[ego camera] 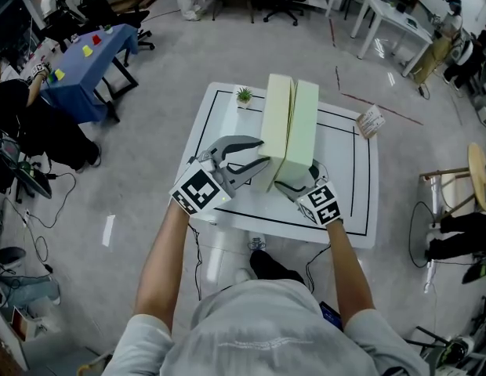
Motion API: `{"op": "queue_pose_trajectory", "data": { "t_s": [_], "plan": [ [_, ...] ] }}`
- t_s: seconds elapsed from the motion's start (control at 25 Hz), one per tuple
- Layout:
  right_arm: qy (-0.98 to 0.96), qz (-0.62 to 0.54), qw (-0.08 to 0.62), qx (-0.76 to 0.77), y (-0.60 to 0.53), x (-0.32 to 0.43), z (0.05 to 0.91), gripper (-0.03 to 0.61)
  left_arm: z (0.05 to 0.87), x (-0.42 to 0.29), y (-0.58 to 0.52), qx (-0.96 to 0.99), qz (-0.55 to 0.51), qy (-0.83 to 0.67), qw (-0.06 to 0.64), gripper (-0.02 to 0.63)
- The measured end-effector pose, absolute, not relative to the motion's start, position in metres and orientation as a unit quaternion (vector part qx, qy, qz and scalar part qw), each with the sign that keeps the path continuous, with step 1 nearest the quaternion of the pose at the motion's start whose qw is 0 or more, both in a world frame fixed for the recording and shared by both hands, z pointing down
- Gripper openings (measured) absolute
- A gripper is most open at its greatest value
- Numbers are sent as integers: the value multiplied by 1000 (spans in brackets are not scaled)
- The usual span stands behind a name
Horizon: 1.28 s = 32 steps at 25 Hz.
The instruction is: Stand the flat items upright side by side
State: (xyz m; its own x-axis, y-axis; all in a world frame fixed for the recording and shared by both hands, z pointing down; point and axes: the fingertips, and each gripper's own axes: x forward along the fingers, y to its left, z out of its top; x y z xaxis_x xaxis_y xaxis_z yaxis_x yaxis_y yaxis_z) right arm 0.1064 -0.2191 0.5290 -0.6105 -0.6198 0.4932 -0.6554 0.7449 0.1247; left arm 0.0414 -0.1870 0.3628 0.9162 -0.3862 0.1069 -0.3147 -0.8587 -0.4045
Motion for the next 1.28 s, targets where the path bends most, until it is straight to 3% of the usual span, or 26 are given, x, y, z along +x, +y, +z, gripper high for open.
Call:
{"op": "queue_pose_trajectory", "data": {
  "t_s": [0.2,0.52,0.88,1.0,1.28],
  "plan": [
    [-896,34,258,360,-213,111,528,430,366,38,-187,-957,-88,202,191,137],
    [-918,39,149,366,-192,113,453,430,359,32,-183,-952,-63,254,159,138],
    [-892,61,23,448,-149,168,386,415,366,-5,-153,-932,-19,354,80,137],
    [-873,51,31,484,-130,182,382,279,382,-8,-135,-916,-63,386,89,125],
    [-850,-12,107,515,-80,193,385,52,393,-23,-92,-896,-75,436,32,44]
  ]
}}
